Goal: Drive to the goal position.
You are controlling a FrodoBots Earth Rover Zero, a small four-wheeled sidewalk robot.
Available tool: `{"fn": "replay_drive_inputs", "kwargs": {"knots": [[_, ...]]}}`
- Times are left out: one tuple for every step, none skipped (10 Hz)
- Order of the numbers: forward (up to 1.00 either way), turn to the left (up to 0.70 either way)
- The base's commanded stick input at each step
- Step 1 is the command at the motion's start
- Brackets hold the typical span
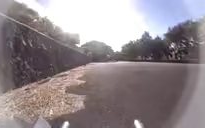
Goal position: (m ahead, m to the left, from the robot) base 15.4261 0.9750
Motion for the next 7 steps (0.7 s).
{"fn": "replay_drive_inputs", "kwargs": {"knots": [[0.7,0.0],[0.7,0.0],[0.7,0.0],[0.7,0.0],[0.7,0.0],[0.7,0.0],[0.7,0.0]]}}
